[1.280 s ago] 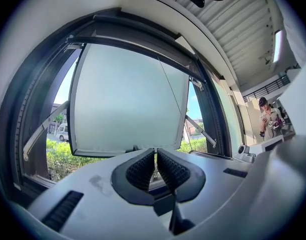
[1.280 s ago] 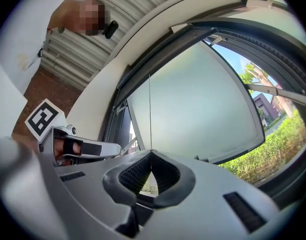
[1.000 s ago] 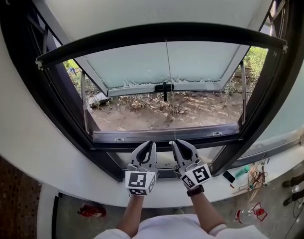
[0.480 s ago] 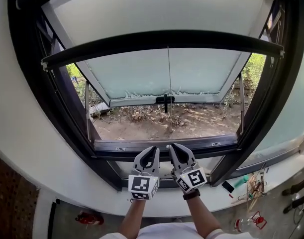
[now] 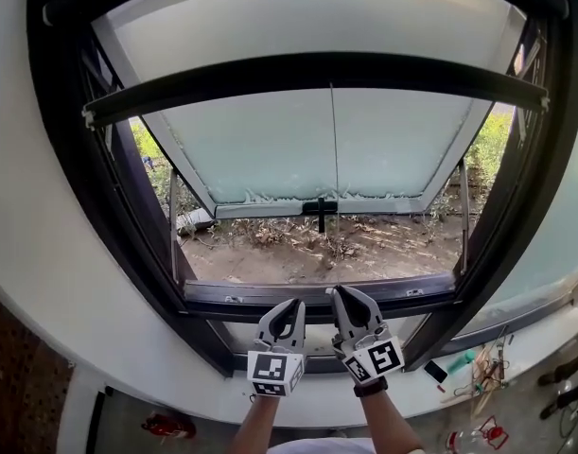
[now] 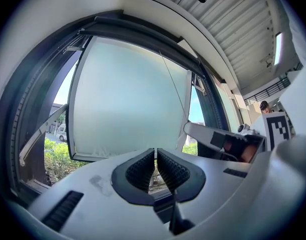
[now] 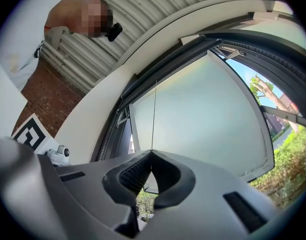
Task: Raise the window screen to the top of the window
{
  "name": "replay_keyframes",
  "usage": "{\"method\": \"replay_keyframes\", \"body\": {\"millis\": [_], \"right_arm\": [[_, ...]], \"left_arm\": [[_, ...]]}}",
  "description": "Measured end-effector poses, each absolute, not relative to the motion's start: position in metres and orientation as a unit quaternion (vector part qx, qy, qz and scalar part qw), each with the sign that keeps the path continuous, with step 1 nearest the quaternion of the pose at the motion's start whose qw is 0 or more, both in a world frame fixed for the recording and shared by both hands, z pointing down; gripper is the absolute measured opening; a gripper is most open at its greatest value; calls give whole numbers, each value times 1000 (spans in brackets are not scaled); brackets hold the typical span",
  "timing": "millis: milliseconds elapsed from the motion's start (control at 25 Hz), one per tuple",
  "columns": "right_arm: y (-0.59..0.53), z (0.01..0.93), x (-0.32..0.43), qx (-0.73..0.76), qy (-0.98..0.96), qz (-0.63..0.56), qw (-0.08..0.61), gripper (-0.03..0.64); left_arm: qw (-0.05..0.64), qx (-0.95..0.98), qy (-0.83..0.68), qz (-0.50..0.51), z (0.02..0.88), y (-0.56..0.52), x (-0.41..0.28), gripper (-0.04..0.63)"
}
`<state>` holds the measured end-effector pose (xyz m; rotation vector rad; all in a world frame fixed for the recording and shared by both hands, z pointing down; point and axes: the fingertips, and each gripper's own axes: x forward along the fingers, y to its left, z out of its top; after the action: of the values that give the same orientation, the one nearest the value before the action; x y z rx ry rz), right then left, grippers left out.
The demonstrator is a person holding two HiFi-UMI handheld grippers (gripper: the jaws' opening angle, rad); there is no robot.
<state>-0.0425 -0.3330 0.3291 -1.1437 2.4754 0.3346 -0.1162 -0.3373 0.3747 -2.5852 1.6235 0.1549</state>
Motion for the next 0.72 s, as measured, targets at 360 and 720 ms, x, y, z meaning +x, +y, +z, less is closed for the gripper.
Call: {"method": "replay_keyframes", "body": {"millis": [360, 720], "right_arm": [[-325, 280, -41, -397, 877, 144, 229, 3], [-298, 223, -26, -339, 868, 85, 353, 3]], "left_arm": [[47, -847, 526, 55, 370, -343, -116, 17], [50, -841, 535, 57, 369, -350, -128, 17]]}}
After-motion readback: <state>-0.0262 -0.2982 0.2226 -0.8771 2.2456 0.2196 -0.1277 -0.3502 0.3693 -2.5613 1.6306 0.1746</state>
